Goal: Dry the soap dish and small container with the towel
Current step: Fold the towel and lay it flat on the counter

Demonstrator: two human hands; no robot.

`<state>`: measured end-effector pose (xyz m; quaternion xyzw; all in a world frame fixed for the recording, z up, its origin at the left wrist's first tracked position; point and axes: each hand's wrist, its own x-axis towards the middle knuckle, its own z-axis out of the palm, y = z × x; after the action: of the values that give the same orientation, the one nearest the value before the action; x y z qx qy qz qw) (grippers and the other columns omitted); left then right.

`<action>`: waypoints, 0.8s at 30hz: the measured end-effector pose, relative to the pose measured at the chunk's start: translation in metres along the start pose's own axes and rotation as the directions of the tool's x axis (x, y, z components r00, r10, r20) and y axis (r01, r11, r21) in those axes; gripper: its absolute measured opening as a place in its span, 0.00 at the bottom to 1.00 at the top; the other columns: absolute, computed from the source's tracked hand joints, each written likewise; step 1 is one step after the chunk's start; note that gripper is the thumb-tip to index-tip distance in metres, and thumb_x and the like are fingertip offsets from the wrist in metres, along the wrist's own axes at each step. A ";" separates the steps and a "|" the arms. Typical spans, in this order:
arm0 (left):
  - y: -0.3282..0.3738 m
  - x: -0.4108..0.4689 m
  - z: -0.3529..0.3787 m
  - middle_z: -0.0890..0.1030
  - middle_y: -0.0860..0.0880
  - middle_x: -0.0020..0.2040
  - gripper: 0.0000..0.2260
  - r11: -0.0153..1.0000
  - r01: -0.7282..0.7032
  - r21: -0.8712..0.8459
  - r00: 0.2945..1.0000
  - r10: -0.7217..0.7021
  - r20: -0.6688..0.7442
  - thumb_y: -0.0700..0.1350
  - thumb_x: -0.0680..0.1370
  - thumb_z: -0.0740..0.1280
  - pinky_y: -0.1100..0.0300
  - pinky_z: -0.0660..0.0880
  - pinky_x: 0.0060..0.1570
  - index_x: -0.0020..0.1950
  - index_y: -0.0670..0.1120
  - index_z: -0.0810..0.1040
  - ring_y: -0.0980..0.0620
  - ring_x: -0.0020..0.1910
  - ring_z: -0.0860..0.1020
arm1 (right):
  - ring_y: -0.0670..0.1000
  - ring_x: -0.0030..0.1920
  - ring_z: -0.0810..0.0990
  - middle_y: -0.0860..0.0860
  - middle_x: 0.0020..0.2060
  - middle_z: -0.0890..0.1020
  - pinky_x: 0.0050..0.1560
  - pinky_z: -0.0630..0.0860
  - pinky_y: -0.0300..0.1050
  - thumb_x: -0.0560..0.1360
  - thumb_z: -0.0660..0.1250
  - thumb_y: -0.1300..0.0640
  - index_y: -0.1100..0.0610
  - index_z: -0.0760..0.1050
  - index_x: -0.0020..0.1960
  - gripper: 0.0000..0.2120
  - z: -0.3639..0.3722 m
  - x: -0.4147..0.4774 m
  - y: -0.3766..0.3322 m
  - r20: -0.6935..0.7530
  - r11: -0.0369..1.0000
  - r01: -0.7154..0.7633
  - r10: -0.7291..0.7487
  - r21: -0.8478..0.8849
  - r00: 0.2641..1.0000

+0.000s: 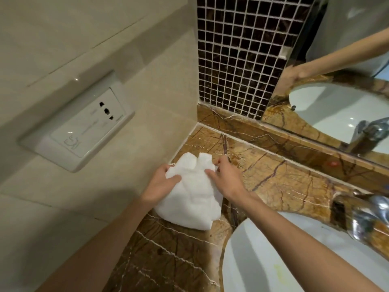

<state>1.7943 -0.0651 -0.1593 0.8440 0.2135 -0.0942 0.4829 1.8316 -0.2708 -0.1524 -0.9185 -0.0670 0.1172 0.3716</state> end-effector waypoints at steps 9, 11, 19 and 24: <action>-0.001 0.000 0.005 0.72 0.46 0.65 0.19 0.924 -0.224 0.311 0.974 0.222 0.045 0.46 0.74 0.68 0.57 0.63 0.64 0.65 0.49 0.72 0.48 0.65 0.69 | 0.53 0.34 0.72 0.50 0.30 0.71 0.44 0.72 0.53 0.72 0.71 0.51 0.54 0.68 0.34 0.15 -0.001 -0.004 0.014 0.172 0.985 -0.075 0.103 -0.158 0.980; 0.003 0.002 0.002 0.75 0.47 0.57 0.15 0.888 -0.222 0.403 0.974 0.223 0.044 0.50 0.73 0.70 0.58 0.66 0.55 0.56 0.48 0.74 0.48 0.57 0.72 | 0.54 0.35 0.72 0.50 0.30 0.70 0.44 0.72 0.51 0.72 0.68 0.53 0.54 0.67 0.32 0.14 -0.003 -0.006 0.011 0.156 0.973 -0.052 0.088 -0.224 0.984; 0.014 0.003 0.001 0.74 0.47 0.53 0.14 0.877 -0.208 0.433 0.955 0.278 -0.104 0.55 0.74 0.69 0.56 0.69 0.53 0.53 0.47 0.75 0.48 0.53 0.73 | 0.55 0.39 0.76 0.51 0.36 0.76 0.45 0.70 0.52 0.73 0.61 0.53 0.56 0.68 0.45 0.06 -0.006 -0.018 0.008 -0.055 0.961 -0.079 0.067 -0.266 0.996; 0.002 -0.004 0.027 0.52 0.43 0.77 0.28 0.678 -0.301 0.671 0.924 0.380 0.030 0.59 0.79 0.52 0.45 0.48 0.75 0.76 0.50 0.52 0.42 0.76 0.49 | 0.61 0.61 0.72 0.60 0.60 0.75 0.60 0.68 0.58 0.75 0.62 0.54 0.59 0.67 0.64 0.19 0.004 -0.028 0.014 -0.146 0.883 -0.087 0.021 -0.462 0.989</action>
<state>1.7935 -0.0904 -0.1703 0.9883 0.0316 -0.0250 0.1472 1.8044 -0.2840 -0.1609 -0.9883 -0.0421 0.0445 0.1399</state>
